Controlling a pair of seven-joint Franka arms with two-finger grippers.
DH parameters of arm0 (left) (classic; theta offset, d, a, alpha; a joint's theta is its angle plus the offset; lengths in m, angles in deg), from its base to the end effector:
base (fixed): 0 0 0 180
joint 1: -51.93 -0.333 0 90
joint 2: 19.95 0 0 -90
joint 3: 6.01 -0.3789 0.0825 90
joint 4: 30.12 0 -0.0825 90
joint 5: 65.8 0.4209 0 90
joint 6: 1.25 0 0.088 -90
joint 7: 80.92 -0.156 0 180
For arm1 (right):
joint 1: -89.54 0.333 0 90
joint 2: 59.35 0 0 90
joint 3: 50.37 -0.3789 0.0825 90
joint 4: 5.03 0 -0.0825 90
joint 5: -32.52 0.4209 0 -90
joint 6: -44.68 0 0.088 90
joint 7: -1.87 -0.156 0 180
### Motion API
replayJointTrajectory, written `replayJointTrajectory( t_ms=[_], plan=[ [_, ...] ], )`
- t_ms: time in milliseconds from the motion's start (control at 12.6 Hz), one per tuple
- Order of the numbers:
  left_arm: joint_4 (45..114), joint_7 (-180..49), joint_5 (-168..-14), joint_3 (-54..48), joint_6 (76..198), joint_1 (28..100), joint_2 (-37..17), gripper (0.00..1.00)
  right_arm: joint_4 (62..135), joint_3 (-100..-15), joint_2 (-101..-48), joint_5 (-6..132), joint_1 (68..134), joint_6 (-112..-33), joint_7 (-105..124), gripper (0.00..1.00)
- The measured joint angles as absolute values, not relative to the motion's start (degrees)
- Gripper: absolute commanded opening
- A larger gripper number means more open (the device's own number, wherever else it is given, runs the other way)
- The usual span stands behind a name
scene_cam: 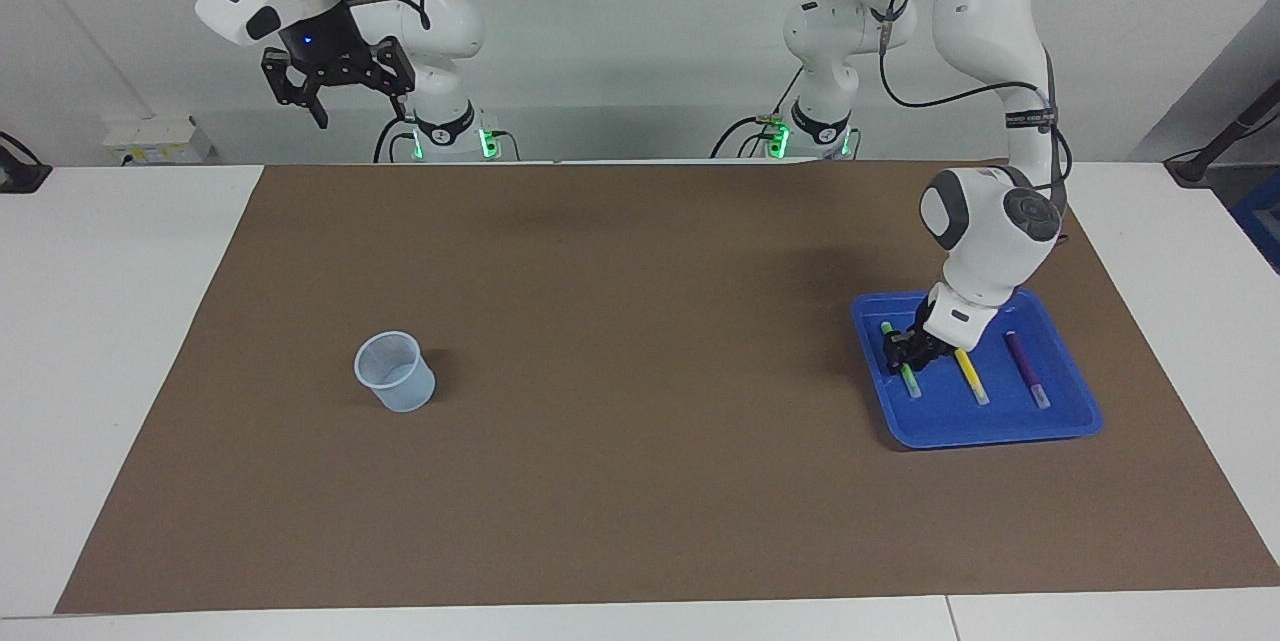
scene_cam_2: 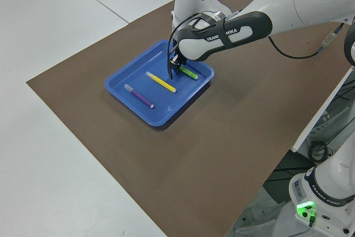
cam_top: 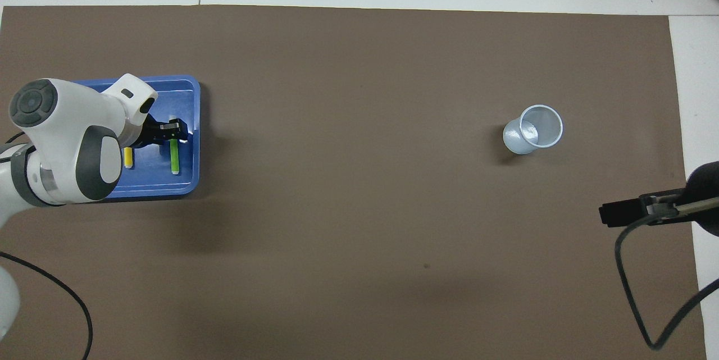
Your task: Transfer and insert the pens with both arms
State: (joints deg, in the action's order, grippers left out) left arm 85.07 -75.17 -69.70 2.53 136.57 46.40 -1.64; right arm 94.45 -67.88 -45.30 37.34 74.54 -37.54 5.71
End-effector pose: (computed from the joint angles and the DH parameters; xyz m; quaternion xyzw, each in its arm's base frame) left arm 0.6583 -0.0344 0.2904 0.9967 0.0528 0.0352 0.0498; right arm 0.4822 0.0556 0.6691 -0.9980 -0.0541 0.0335 0.0058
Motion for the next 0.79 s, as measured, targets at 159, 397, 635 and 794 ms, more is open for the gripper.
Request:
replayJointTrajectory(
  t_ms=[159,397,635,794],
  plan=[
    [85.1,-75.1,-69.7,2.5,136.6,46.4,-1.6,0.04,94.7,-67.9,-45.2,37.3,74.6,-37.5,5.7,1.00],
    [85.1,-74.8,-69.7,2.5,136.7,46.4,-1.6,0.00,95.2,-68.0,-44.9,37.3,74.7,-37.5,5.7,1.00],
    [85.0,-75.1,-68.5,2.5,136.7,46.4,-1.6,0.00,95.3,-68.0,-44.9,37.3,74.7,-37.5,5.7,1.00],
    [84.9,-76.0,-65.3,2.5,137.3,46.4,-1.6,0.00,95.3,-68.0,-44.9,37.3,74.7,-37.5,5.7,1.00]
  ],
)
